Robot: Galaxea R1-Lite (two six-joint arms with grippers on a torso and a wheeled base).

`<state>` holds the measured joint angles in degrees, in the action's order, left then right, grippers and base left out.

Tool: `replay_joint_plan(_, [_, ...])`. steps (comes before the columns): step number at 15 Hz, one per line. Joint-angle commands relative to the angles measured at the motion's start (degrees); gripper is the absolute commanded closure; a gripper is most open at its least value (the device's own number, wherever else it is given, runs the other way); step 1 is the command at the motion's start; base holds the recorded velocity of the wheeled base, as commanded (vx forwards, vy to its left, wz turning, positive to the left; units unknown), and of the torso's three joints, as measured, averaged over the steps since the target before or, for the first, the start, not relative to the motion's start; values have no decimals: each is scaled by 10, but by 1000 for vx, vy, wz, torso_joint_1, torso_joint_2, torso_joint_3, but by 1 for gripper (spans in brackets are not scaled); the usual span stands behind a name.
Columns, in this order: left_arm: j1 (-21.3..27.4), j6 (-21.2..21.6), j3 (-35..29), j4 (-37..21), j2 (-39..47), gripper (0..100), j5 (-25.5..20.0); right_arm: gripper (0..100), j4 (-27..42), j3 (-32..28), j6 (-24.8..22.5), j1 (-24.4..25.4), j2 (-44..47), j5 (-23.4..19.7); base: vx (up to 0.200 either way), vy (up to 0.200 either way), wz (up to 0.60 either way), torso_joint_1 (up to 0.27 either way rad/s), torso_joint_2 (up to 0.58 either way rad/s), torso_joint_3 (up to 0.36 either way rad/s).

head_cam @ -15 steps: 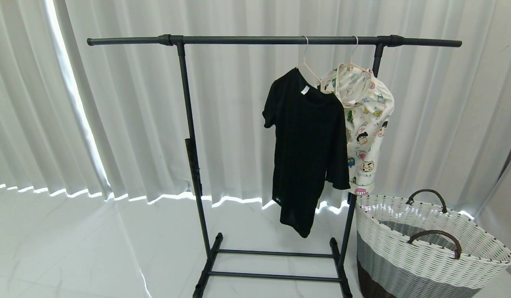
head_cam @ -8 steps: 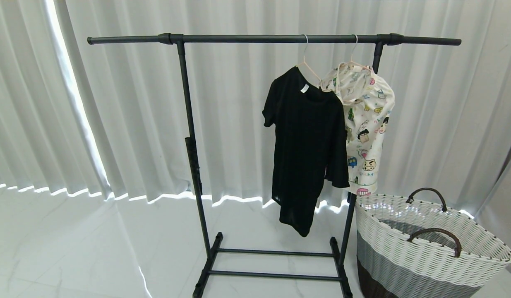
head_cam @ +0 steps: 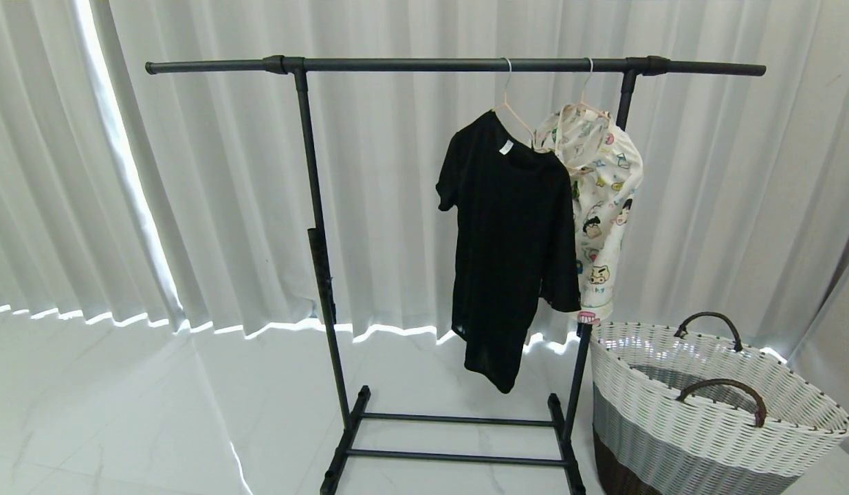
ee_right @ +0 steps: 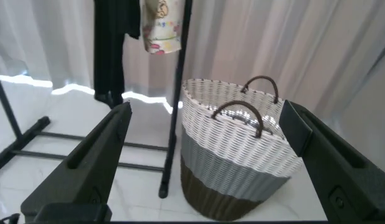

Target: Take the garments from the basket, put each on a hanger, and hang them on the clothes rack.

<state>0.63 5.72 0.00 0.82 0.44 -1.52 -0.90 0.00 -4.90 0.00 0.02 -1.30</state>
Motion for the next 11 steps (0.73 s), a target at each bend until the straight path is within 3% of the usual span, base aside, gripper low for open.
replay_joint_plan(1, [0, -4, 0, -7, -4, 0, -1, 0, 0, 0, 9, 0, 0, 15, 0, 0, 0, 0, 0, 0])
replay_joint_plan(5, [0, -48, 0, -8, -4, 0, 6, 0, 6, 0, 21, 1, 2, 1, 0, 0, 0, 0, 0, 0])
replay_joint_plan(11, [0, -51, 0, -8, -4, 0, 8, 0, 6, 0, 31, 1, 1, 3, 0, 0, 0, 0, 0, 0])
